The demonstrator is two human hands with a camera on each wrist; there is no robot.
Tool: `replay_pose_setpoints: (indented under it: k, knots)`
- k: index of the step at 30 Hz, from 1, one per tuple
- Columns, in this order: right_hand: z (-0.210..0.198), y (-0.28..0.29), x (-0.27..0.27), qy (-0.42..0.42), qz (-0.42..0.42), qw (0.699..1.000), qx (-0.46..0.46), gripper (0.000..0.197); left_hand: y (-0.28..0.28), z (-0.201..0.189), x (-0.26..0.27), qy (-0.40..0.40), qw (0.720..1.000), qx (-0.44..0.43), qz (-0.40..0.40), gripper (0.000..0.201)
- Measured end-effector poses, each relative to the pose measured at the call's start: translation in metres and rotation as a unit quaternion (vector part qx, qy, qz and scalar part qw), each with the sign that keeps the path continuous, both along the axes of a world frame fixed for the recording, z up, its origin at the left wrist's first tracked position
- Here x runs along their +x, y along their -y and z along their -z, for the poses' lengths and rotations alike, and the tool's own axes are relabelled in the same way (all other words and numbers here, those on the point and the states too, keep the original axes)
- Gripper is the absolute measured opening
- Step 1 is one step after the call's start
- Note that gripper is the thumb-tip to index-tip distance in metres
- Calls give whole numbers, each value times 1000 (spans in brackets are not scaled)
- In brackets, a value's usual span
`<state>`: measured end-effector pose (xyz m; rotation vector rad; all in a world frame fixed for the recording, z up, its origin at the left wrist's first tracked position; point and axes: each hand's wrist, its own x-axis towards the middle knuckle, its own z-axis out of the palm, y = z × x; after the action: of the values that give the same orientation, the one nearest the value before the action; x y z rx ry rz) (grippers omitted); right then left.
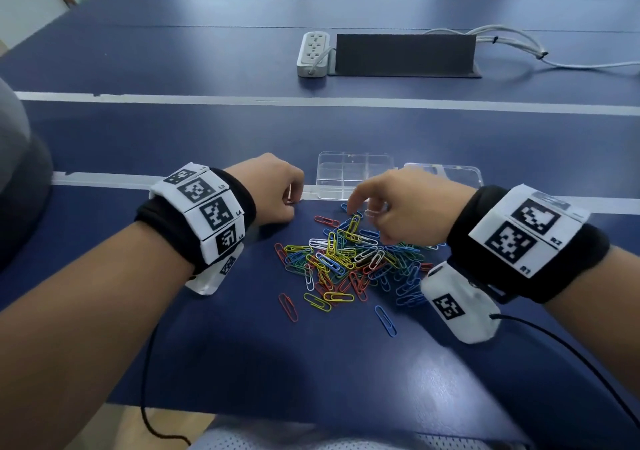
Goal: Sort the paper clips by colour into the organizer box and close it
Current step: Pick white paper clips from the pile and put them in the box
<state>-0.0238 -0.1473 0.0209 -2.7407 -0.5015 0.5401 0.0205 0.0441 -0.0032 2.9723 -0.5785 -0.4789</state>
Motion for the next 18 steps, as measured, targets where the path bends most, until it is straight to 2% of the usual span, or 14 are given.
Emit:
replay_pose_setpoints:
  k: [2, 5, 8, 12, 16, 18]
  knots:
    - [2, -9, 0, -1, -10, 1000, -7, 36, -1, 1, 2, 0, 1000, 14, -4, 17]
    - [9, -28, 1, 22, -41, 999, -7, 30, 1, -1, 2, -3, 1000, 19, -22, 13]
    - [16, -46, 4, 51, -76, 995, -37, 25, 1, -1, 3, 0, 999, 14, -47, 22]
    - [14, -57, 6, 60, -106, 990, -77, 26, 3, -1, 7, -1, 998, 12, -69, 18]
    - [15, -58, 6, 65, -107, 990, -70, 9, 6, -1, 8, -6, 998, 11, -60, 10]
    - [18, -55, 8, 51, -98, 992, -67, 21, 5, -1, 7, -2, 999, 12, -51, 8]
